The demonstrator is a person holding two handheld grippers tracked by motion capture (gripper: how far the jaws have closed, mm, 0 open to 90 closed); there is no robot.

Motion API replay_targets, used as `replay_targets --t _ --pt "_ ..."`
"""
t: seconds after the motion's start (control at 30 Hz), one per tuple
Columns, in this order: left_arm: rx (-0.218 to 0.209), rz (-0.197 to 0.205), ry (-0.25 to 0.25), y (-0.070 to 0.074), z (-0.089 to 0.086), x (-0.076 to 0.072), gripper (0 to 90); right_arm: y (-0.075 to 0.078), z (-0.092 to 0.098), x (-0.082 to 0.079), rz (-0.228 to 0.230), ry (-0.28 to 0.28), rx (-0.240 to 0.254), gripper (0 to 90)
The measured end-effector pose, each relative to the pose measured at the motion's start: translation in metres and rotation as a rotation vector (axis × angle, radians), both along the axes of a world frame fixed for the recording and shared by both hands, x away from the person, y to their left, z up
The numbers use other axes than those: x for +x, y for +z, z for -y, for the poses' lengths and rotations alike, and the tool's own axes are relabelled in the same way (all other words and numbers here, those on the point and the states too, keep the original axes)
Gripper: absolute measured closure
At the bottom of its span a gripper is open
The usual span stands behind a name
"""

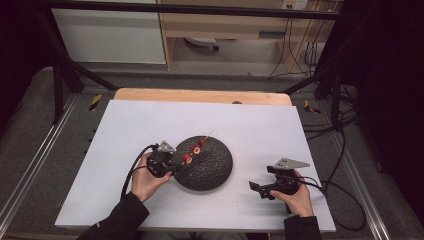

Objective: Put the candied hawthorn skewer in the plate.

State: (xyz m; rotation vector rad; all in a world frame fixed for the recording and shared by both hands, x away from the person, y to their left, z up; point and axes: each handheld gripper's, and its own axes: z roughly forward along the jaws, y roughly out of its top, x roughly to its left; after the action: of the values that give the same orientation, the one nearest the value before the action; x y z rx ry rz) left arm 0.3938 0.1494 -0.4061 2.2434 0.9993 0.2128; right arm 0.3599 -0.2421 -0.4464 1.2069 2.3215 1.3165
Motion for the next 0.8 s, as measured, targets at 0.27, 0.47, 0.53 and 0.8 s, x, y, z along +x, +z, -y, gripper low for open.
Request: replay_targets --t 0.27,0.47,0.53,0.8 --pt "0.058 -0.021 -0.009 -0.009 0.014 -0.001 88.3 0.0 0.0 0.0 -0.001 0.004 0.001 0.5" --pt "0.09 -0.029 -0.006 -0.014 0.023 0.004 88.2 -0.002 -0.001 0.001 -0.003 0.006 -0.006 0.5" --pt "0.095 -0.034 -0.002 -0.015 0.025 0.005 88.2 -0.002 -0.001 0.001 -0.005 0.008 -0.009 0.5" --pt "0.089 -0.014 -0.011 -0.016 0.024 0.004 86.4 -0.003 -0.001 0.001 -0.002 0.005 -0.008 0.5"
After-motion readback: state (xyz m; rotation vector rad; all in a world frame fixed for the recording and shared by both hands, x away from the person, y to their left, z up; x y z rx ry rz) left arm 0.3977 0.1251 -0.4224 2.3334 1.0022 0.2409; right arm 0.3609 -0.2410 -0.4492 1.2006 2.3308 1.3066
